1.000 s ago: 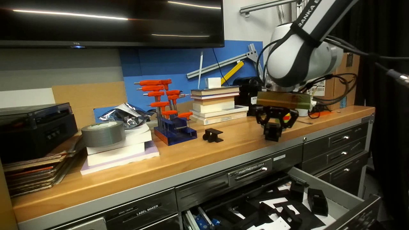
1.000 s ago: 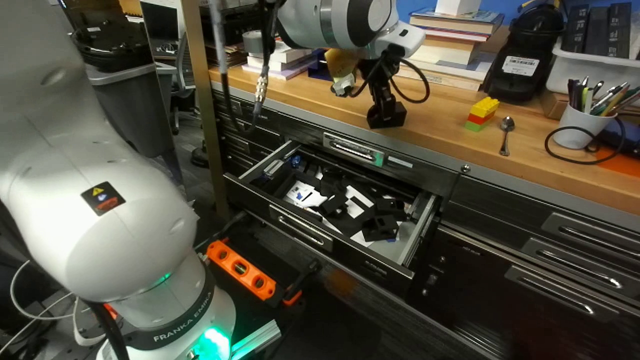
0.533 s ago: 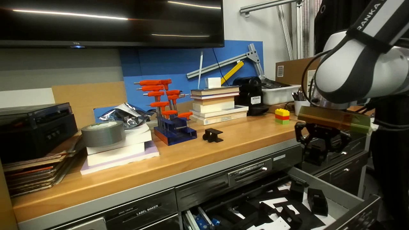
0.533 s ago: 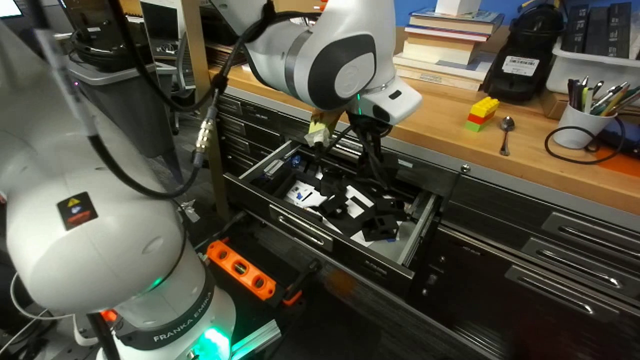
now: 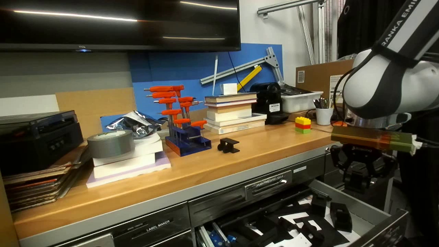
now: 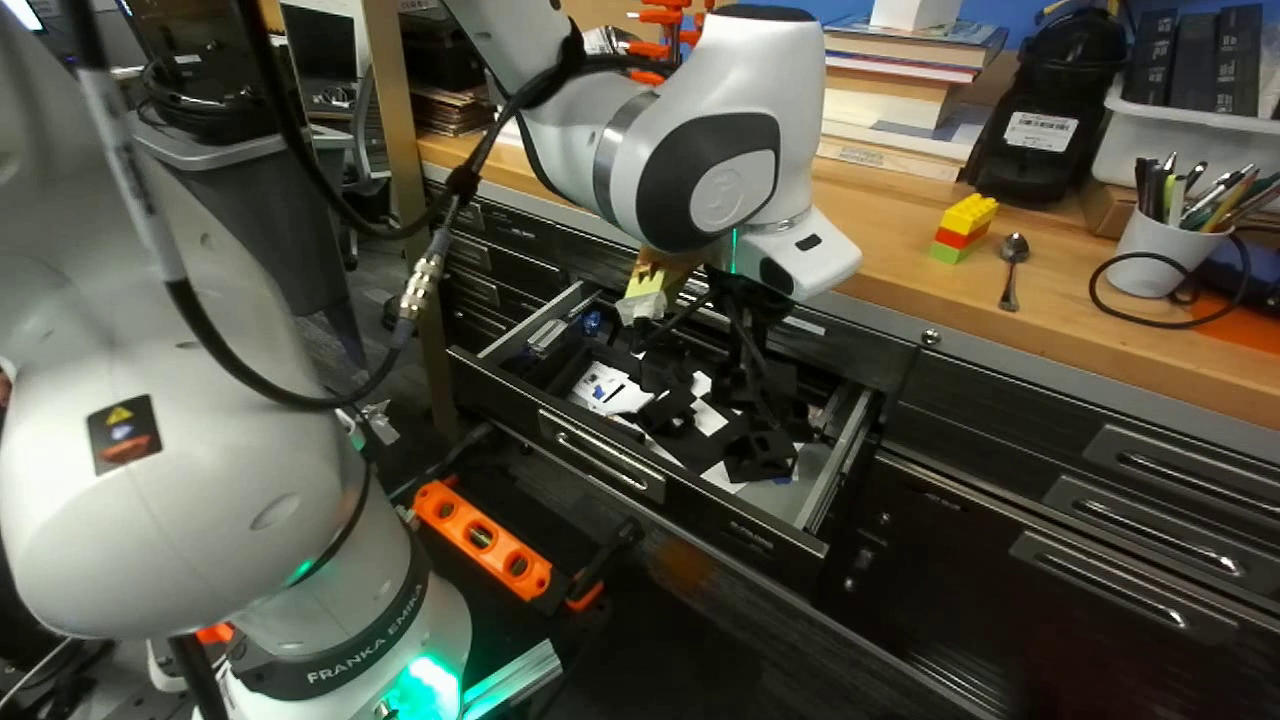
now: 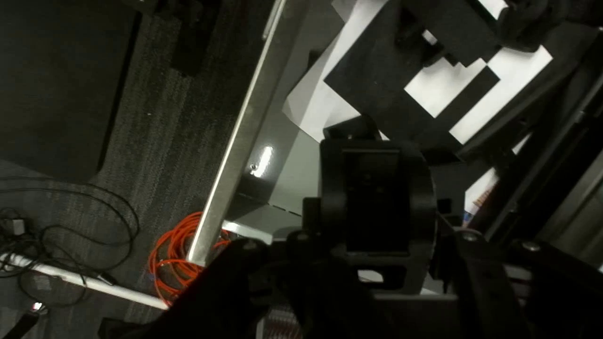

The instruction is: Put the black objects on the table into the open drawer and then close the drawer

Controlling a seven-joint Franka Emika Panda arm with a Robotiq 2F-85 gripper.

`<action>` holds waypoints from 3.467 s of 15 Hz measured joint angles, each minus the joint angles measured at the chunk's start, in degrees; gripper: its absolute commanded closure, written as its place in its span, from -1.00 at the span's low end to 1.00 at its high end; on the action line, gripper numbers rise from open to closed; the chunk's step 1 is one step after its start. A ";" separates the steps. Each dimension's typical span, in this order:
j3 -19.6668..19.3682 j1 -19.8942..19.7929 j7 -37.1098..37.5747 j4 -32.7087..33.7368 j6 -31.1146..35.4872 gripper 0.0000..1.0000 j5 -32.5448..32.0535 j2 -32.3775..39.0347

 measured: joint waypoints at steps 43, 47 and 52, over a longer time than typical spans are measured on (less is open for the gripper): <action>-6.59 6.52 -16.89 5.49 10.82 -1.00 29.43 24.18; -6.58 7.99 -17.54 4.68 11.83 -1.00 27.15 22.17; -8.24 10.22 -17.11 2.04 13.67 -1.00 15.92 15.29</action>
